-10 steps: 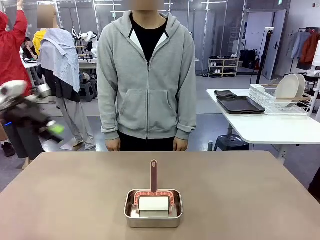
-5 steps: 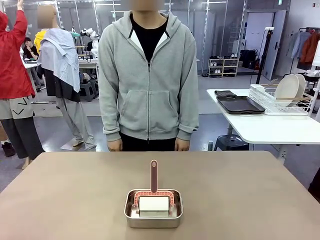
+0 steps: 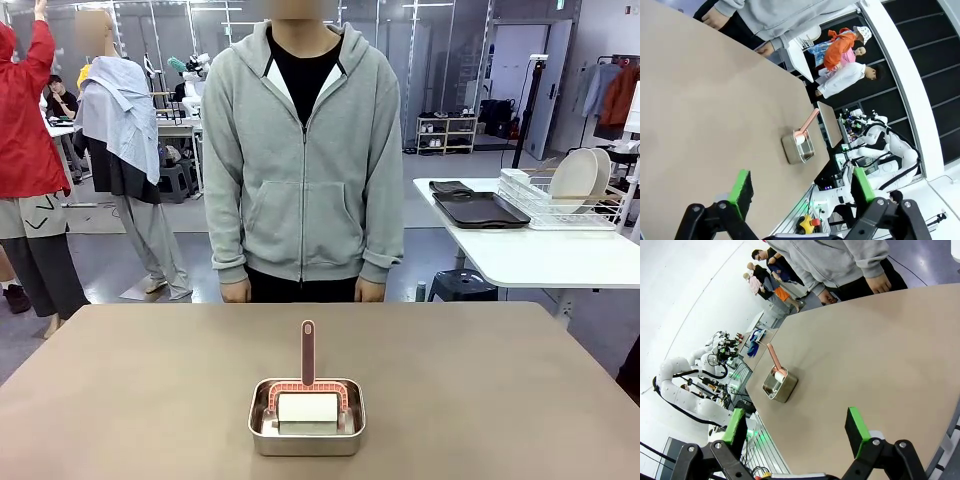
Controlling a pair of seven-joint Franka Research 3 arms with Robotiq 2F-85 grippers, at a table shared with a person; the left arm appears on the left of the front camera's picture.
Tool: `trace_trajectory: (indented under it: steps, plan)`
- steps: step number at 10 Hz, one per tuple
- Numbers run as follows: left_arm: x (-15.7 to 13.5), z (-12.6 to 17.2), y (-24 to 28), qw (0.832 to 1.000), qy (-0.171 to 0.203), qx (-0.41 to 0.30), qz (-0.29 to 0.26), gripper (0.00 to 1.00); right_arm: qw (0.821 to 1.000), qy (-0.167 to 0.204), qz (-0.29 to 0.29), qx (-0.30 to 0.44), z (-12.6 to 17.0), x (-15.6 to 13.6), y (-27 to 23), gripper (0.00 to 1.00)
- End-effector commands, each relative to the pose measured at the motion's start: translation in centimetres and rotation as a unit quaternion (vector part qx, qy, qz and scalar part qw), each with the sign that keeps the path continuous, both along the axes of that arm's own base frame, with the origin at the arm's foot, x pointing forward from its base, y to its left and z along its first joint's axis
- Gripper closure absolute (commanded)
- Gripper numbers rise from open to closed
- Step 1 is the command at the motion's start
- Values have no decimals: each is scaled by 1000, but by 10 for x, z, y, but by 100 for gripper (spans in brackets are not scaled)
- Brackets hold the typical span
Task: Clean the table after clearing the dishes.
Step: Place the Lint Roller back on top of the Airtight Container.
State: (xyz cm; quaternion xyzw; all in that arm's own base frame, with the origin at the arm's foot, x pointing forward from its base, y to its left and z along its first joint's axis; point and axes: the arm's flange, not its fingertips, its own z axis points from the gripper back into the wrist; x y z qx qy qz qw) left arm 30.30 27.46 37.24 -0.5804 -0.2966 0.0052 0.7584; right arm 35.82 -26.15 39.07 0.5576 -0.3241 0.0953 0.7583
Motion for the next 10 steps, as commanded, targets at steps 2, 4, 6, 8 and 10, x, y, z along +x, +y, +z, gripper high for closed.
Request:
trace_trajectory:
  steps: [2,4,6,8,10]
  plan:
    - [-10,3,1,1000,-7,-5,9,0,1000,-3,-6,-3,1,-3,4,0]
    - [-10,3,1,1000,-7,-5,9,0,1000,-3,-6,-3,1,-3,4,0]
    - [-10,3,1,1000,-7,-5,9,0,1000,-3,-6,-3,1,-3,4,0]
    - [-10,3,1,1000,-7,-5,9,0,1000,-3,-6,-3,1,-3,4,0]
    - [-10,3,1,1000,-7,-5,9,0,1000,-3,-6,-3,1,-3,4,0]
